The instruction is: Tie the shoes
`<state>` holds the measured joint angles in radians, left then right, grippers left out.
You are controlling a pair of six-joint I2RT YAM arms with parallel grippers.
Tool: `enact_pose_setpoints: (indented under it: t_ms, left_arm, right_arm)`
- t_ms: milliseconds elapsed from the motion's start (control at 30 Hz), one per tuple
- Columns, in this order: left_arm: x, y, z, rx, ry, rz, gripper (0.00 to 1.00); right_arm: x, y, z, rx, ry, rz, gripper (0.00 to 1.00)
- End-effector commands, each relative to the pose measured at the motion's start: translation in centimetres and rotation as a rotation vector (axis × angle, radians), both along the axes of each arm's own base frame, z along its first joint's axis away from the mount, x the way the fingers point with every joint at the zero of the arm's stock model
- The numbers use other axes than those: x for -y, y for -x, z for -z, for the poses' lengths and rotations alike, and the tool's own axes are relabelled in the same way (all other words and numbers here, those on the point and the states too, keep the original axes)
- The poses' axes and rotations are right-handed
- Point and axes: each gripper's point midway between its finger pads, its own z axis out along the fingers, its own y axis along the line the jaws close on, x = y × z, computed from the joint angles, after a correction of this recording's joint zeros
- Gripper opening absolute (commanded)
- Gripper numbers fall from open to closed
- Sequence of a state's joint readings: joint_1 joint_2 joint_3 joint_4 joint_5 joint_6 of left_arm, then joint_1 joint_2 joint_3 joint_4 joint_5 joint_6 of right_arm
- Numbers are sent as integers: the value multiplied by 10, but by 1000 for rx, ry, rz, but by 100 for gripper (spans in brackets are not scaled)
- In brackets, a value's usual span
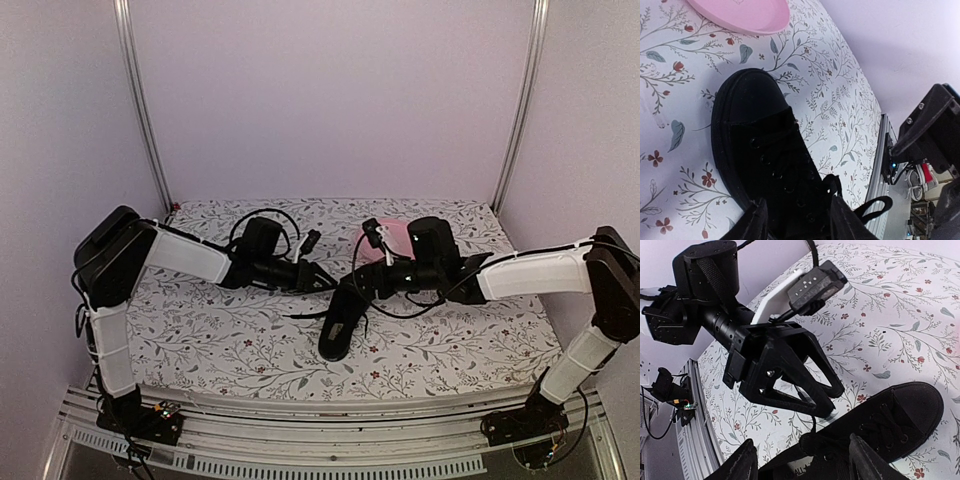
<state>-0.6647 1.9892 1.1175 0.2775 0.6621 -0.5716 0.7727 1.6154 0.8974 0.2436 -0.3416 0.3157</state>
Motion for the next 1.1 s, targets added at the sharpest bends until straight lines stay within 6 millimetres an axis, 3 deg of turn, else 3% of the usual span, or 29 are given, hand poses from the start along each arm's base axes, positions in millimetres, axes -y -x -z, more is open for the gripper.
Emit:
enact_pose_setpoints:
  t_ms: [0, 200, 500, 900, 1067]
  left_arm:
    - [-5, -8, -8, 5, 45, -5, 42]
    - [10, 7, 12, -105, 66, 117, 38]
    - [24, 13, 15, -152, 91, 201, 32]
    - [28, 15, 18, -165, 93, 219, 31]
    - [28, 16, 18, -164, 96, 226, 31]
  right_arm:
    - [22, -2, 30, -25, 65, 48, 63]
    - [24, 2, 63, -67, 99, 35, 62]
    - [24, 12, 83, -116, 81, 11, 54]
    - [12, 14, 86, -128, 54, -41, 25]
    - [14, 15, 90, -134, 63, -36, 21]
